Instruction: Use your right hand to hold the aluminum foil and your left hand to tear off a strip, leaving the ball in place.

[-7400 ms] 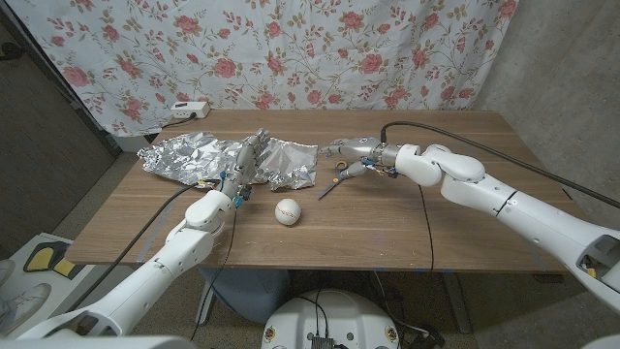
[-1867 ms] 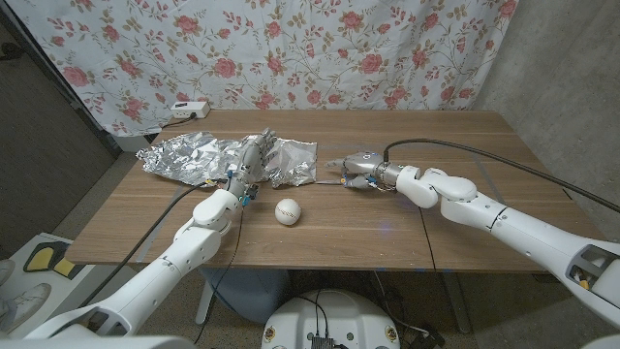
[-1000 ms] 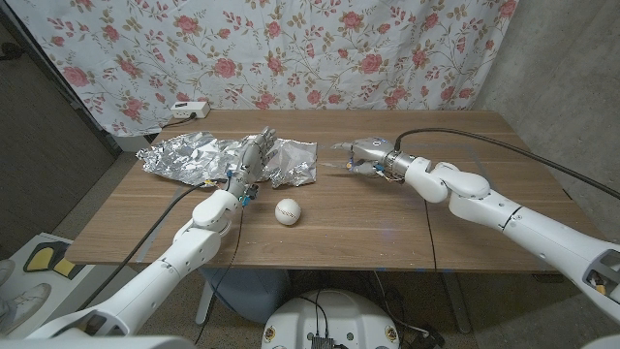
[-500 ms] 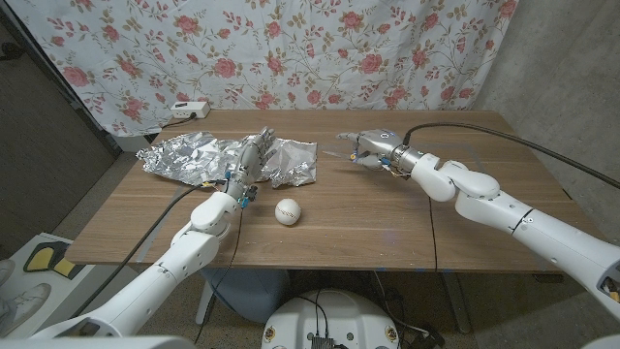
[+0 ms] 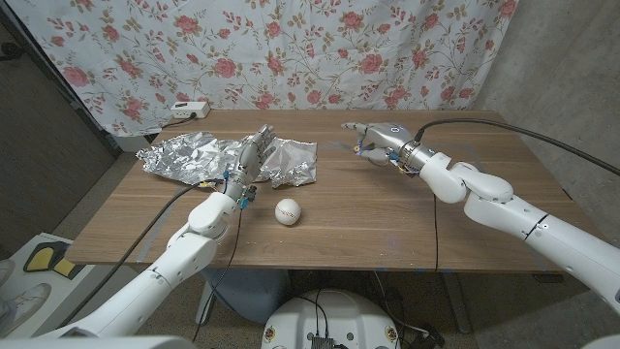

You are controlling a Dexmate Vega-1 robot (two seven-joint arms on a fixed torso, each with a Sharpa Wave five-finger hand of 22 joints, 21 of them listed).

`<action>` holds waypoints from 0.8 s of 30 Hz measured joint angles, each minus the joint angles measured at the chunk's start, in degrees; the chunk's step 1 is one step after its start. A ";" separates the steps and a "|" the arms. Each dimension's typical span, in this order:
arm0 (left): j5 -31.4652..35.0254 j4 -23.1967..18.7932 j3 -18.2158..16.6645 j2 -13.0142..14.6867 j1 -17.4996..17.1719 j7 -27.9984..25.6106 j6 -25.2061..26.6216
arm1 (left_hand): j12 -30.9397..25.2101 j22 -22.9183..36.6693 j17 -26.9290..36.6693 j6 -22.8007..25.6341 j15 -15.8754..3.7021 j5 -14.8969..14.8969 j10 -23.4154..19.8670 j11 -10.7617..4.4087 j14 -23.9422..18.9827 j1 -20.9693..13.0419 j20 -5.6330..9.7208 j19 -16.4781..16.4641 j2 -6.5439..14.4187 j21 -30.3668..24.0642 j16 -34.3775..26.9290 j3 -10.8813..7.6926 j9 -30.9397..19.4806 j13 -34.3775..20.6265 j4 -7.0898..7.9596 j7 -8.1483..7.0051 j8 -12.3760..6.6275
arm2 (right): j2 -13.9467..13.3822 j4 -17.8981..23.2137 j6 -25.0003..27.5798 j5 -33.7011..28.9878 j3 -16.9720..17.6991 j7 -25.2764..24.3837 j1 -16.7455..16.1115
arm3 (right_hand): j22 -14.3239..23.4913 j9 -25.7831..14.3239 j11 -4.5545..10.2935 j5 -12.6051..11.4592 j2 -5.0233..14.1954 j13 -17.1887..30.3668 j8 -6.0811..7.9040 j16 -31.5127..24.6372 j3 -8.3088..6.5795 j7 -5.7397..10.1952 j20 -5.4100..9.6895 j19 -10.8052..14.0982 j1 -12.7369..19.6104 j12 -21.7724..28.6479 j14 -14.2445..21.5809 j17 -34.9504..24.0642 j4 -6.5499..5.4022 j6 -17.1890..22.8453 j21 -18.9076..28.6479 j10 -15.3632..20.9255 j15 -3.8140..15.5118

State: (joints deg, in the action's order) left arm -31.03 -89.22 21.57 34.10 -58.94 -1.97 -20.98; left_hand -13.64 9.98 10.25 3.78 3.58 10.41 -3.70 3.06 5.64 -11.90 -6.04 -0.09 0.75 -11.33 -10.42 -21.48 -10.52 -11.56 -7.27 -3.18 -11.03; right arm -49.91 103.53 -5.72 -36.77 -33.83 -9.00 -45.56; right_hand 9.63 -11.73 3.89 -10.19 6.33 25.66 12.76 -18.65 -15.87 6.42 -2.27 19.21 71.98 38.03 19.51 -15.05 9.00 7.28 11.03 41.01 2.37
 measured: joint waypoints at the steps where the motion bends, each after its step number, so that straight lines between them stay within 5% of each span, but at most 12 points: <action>1: 0.12 0.00 0.00 0.00 0.00 -0.18 0.03 | 0.00 0.00 0.00 0.00 0.00 0.00 0.00 0.00 0.00 0.00 0.00 0.00 0.00 0.00 0.00 0.00 0.00 0.00 0.00 0.00 0.00 | -0.07 0.16 -0.04 0.12 0.22 -0.10 -0.21 | 0.00 -0.02 -0.11 0.00 0.04 -0.02 0.00 0.00 0.00 0.00 0.00 0.00 -0.04 -0.03 0.00 -0.03 0.00 0.00 0.00 0.11 0.00; 24: 2.35 -7.75 -2.55 2.89 -7.29 -2.80 -2.77 | 0.00 0.00 0.00 0.00 0.00 0.00 0.01 0.01 0.00 0.00 0.00 0.00 0.00 0.00 0.00 0.24 0.00 -0.04 -0.24 0.00 0.00 | -0.09 6.39 -0.93 9.60 6.61 -4.11 -8.61 | 0.00 -0.14 -0.20 0.05 0.02 -0.58 0.00 -0.43 0.16 -0.50 -0.39 0.40 -0.05 0.13 0.61 -0.53 0.15 0.51 0.00 0.21 -0.21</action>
State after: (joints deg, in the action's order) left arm -28.68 -96.97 19.02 36.99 -66.23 -4.77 -23.75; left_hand -13.64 9.98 10.25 3.78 3.58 10.41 -3.69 3.07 5.64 -11.90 -6.04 -0.09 0.75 -11.33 -10.42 -21.24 -10.51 -11.60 -7.51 -3.18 -11.03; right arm -50.00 109.91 -6.65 -27.17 -27.22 -13.11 -54.17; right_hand 9.63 -11.87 3.68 -10.14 6.35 25.08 12.76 -19.08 -15.71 5.92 -2.66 19.61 71.93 38.16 20.12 -15.58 9.15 7.79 11.03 41.22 2.16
